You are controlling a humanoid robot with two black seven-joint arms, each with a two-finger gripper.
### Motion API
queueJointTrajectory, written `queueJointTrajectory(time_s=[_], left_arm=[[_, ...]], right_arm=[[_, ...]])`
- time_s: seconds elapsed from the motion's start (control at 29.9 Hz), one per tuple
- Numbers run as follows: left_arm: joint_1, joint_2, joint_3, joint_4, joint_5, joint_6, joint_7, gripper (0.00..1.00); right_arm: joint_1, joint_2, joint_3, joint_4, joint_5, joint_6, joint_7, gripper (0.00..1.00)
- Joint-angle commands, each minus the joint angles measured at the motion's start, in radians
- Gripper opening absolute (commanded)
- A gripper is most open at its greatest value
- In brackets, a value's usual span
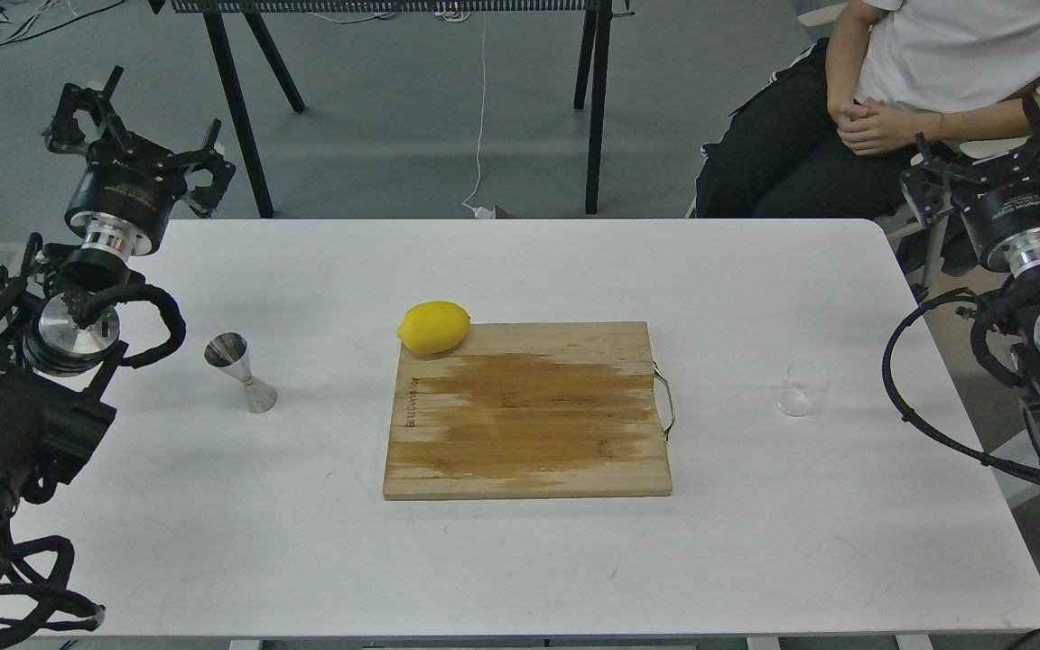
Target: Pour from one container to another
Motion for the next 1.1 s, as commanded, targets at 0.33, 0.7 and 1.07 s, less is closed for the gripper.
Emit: queueJointTrajectory(time_s=[0.33,0.7,1.07], left_arm=[[0.151,0.082,0.003,-0.310,0.006,0.056,0.012,1.00],[0.542,0.369,-0.028,-0.816,0.332,0.098,-0.022,1.00],[0.810,0.497,-0.043,-1.016,0.889,0.260,-0.145,0.98]], right_arm=[[-0.015,0.000,-0.009,0.003,-0.001,0.000,0.004,1.00],[-0.059,-0.006,-0.006,0.014,0.002,0.000,0.005,1.00],[-0.092,-0.018,0.002,0.015,0.003,0.000,0.005,1.00]])
